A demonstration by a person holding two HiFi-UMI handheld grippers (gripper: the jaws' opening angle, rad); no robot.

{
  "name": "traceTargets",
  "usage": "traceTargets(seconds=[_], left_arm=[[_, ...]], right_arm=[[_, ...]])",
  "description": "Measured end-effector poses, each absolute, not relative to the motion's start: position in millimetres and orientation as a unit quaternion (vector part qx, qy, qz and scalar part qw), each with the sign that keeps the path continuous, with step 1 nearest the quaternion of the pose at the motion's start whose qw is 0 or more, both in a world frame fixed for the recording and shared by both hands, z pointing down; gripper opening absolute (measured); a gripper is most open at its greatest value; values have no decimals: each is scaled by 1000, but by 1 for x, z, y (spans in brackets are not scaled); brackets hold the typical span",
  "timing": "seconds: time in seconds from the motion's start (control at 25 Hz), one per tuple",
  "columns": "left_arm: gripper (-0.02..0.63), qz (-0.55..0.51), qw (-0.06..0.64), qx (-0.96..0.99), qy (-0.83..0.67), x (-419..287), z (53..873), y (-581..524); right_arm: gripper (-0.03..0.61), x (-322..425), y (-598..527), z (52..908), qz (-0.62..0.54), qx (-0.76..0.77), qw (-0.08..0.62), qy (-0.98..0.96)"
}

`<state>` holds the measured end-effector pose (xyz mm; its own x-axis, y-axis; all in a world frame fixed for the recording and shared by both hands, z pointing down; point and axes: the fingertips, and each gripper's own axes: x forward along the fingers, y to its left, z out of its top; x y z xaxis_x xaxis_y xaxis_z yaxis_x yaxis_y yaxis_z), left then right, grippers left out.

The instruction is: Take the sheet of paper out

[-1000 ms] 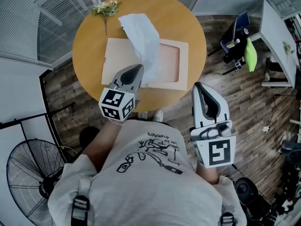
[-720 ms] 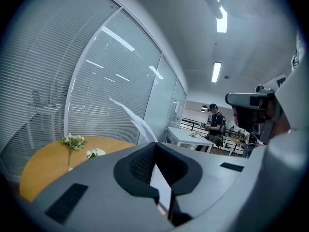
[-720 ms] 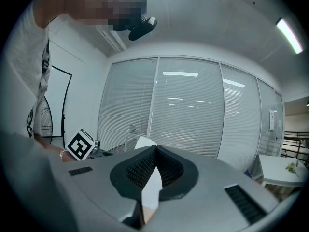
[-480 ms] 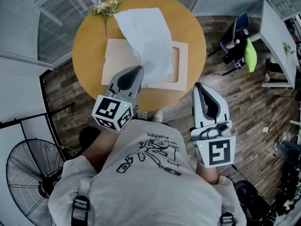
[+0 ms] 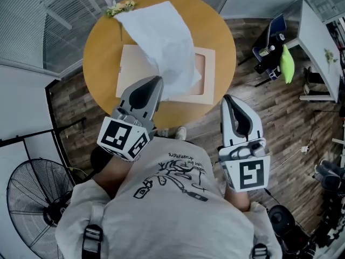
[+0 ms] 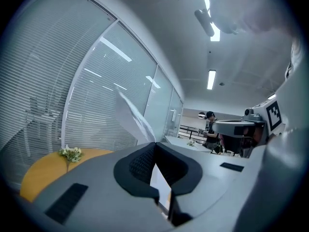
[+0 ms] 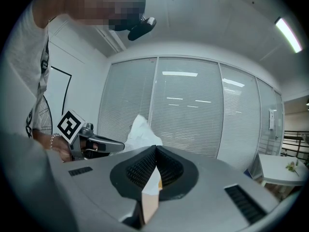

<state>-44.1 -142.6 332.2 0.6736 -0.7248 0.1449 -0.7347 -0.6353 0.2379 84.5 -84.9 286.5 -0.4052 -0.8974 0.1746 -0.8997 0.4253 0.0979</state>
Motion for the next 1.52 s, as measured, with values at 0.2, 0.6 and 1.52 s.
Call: traceTargets(seconds=[0.2,0.6,1.52], left_arm=[[20,7,121,904,-411,-42,313,-140],[20,-2,98,901,-422,-49,297,-136],[20,4,107,902,-418,-44,298,-138]], right_arm=[[8,92,-87,285,5,537,98,-838],[8,91,-87,284,3,537,100,-837],[6,93,-87,284,3,532,103,-840]])
